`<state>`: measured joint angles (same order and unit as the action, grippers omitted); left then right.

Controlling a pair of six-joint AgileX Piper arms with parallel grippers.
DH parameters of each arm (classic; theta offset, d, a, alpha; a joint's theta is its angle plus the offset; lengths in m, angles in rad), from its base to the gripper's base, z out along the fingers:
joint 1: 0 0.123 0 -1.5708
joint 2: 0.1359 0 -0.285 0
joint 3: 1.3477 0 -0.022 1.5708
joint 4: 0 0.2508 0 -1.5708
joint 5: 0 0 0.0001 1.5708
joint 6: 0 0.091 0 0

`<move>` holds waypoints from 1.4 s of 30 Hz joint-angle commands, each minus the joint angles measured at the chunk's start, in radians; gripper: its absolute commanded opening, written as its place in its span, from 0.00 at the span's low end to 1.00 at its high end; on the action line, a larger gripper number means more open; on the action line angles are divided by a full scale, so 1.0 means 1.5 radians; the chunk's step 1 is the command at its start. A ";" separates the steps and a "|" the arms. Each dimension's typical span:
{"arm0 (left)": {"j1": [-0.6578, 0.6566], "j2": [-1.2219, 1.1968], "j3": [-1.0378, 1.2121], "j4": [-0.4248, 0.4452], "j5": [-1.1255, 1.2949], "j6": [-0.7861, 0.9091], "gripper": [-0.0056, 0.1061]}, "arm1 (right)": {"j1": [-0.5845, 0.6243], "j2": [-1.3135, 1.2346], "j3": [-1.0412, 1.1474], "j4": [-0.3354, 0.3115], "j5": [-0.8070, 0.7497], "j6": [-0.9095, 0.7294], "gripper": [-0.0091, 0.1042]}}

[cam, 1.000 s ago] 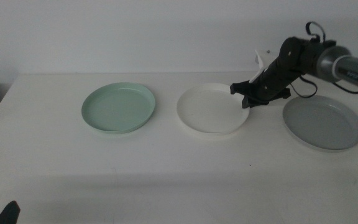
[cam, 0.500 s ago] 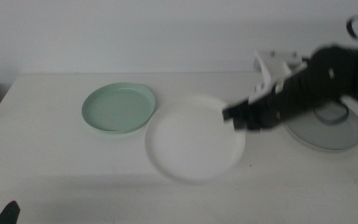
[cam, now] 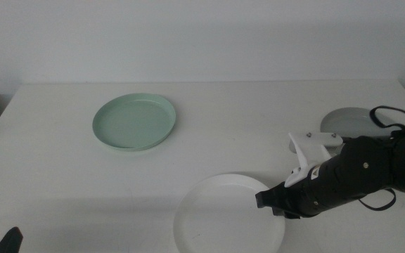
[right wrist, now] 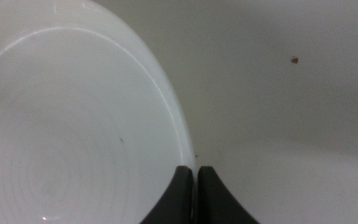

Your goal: Stack the three bowls on top of each other.

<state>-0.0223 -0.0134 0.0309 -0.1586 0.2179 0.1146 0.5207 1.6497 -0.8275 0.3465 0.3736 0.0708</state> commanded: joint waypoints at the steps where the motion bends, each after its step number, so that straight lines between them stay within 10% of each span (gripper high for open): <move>1: 0.000 0.003 -0.003 -0.006 -0.047 -0.005 0.98 | 0.001 -0.014 -0.012 0.008 -0.034 0.001 0.07; 7: 0.000 0.003 -0.003 -0.006 -0.047 -0.005 0.98 | 0.001 0.002 -0.013 0.004 -0.034 0.001 0.11; 19: 0.000 0.003 -0.003 -0.006 -0.047 -0.005 0.98 | -0.104 -0.046 -0.156 -0.061 0.123 0.001 0.59; 33: 0.000 0.003 -0.003 -0.006 -0.047 -0.005 0.98 | -0.523 0.001 -0.327 -0.101 0.222 -0.041 0.53; 42: 0.000 0.003 -0.003 -0.006 -0.047 -0.005 0.98 | -0.563 0.145 -0.327 -0.085 0.132 -0.088 0.50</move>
<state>-0.0223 -0.0134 0.0309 -0.1586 0.2179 0.1133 -0.3262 1.8910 -1.2855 0.2014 0.6365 -0.0298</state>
